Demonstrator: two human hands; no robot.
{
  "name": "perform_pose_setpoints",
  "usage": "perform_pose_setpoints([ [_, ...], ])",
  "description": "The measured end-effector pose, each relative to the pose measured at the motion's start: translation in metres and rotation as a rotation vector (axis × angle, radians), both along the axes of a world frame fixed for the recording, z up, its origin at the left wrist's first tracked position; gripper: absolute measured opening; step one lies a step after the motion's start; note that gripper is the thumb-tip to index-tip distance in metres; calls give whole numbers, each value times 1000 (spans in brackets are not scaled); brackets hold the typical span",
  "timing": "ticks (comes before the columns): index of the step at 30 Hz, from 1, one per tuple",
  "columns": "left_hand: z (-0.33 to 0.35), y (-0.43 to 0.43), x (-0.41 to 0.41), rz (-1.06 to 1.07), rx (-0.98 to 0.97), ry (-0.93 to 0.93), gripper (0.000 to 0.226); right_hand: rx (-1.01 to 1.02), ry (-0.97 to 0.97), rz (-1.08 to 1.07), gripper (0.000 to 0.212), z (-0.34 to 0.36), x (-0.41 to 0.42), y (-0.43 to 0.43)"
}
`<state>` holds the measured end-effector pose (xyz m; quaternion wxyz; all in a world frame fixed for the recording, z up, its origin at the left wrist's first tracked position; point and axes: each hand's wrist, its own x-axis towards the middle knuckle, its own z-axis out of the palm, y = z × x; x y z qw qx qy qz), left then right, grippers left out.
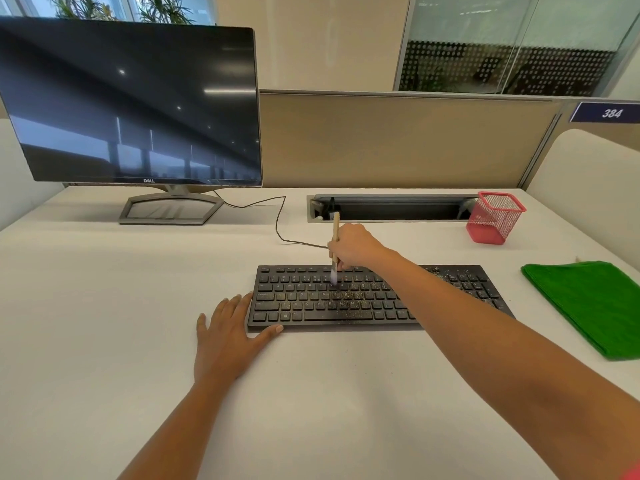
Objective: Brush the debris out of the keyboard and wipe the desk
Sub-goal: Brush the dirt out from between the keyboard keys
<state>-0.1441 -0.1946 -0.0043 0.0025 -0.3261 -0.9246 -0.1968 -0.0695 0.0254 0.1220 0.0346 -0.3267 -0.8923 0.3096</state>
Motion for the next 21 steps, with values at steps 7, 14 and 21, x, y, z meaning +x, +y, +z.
perform_pose_setpoints([
  [7, -1, 0, 0, 1, -4, -5, 107, -116, 111, -18, 32, -11, -2, -7],
  [14, 0, -1, 0, 5, 3, -9, 106, -4, -91, 74, 24, -2, -1, -9],
  [21, 0, -1, 1, 3, -2, -4, 106, -34, 138, -45, 32, -6, -5, -9],
])
